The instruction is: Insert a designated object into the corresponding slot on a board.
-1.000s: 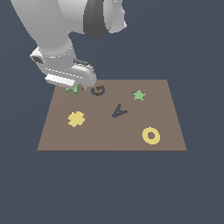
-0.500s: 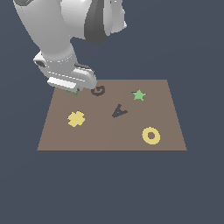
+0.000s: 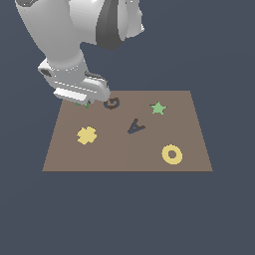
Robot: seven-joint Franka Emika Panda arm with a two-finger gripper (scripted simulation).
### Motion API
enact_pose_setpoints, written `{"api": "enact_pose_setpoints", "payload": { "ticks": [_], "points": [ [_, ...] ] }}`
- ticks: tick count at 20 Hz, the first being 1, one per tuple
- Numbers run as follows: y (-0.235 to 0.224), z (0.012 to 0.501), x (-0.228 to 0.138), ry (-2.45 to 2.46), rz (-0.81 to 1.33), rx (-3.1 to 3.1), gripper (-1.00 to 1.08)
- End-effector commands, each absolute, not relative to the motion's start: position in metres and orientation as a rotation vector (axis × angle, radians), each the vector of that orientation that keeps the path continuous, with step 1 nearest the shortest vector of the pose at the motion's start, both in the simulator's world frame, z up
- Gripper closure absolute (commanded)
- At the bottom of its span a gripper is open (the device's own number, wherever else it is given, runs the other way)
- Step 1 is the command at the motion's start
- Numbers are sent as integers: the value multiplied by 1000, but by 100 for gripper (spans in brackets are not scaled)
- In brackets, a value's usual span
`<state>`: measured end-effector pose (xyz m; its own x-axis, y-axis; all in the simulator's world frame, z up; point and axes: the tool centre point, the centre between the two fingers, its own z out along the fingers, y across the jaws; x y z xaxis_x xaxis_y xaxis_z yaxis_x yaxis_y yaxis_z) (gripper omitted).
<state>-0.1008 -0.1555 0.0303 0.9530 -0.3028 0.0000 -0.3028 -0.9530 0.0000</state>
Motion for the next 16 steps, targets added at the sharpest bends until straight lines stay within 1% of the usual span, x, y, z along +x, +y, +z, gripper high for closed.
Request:
{"api": "enact_pose_setpoints", "payload": {
  "ticks": [1,9,16],
  "points": [
    [-156,30,-100,-472,0,3106,108],
    [-159,31,-91,-334,0,3124,108],
    [-162,31,-73,-77,1,3140,108]
  ]
}}
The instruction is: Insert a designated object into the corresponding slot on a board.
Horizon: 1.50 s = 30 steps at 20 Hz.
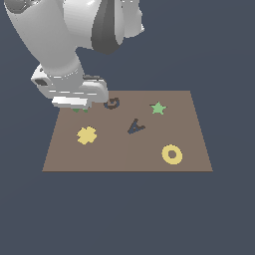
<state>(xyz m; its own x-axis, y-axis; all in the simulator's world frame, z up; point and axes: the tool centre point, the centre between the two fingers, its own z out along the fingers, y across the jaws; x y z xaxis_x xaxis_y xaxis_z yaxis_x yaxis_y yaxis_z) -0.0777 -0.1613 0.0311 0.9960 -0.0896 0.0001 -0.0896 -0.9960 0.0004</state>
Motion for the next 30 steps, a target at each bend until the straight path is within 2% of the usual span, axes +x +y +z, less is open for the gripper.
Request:
{"api": "enact_pose_setpoints", "payload": {
  "ticks": [1,15,30],
  "points": [
    [-162,32,-70,-30,1,3141,108],
    [-147,34,-7,894,1,3010,108],
    [-81,37,42,1929,2,2477,108]
  ]
}}
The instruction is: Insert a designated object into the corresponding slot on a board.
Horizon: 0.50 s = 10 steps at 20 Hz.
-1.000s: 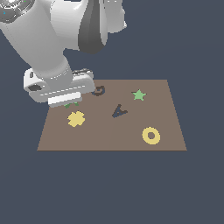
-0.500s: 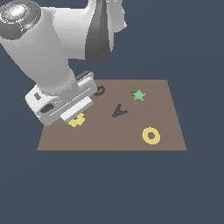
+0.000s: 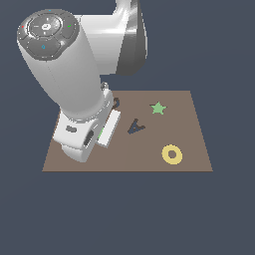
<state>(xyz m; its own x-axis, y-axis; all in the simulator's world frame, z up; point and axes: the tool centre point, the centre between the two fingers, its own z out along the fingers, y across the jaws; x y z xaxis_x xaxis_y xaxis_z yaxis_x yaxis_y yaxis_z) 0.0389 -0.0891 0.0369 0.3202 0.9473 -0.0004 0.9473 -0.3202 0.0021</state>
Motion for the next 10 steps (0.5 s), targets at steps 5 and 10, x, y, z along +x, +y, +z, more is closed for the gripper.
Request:
{"api": "enact_pose_setpoints", "payload": {
  "ticks": [5,10],
  "points": [
    [-52,38,46,2229,1,2211,108],
    [-25,39,42,2476,1,1930,108]
  ]
}}
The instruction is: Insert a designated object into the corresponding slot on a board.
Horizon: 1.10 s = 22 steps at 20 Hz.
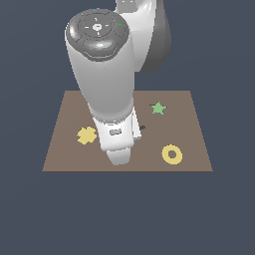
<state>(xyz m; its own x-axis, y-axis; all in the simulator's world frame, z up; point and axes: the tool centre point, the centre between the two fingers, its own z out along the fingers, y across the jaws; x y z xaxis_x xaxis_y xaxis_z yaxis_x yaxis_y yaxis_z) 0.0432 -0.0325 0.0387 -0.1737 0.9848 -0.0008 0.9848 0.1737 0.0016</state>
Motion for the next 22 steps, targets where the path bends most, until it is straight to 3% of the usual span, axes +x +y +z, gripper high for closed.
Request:
{"api": "enact_pose_setpoints", "payload": {
  "ticks": [1,22],
  "points": [
    [-20,39,40,2517,1,1877,108],
    [24,40,12,2877,-1,1261,108]
  ]
}}
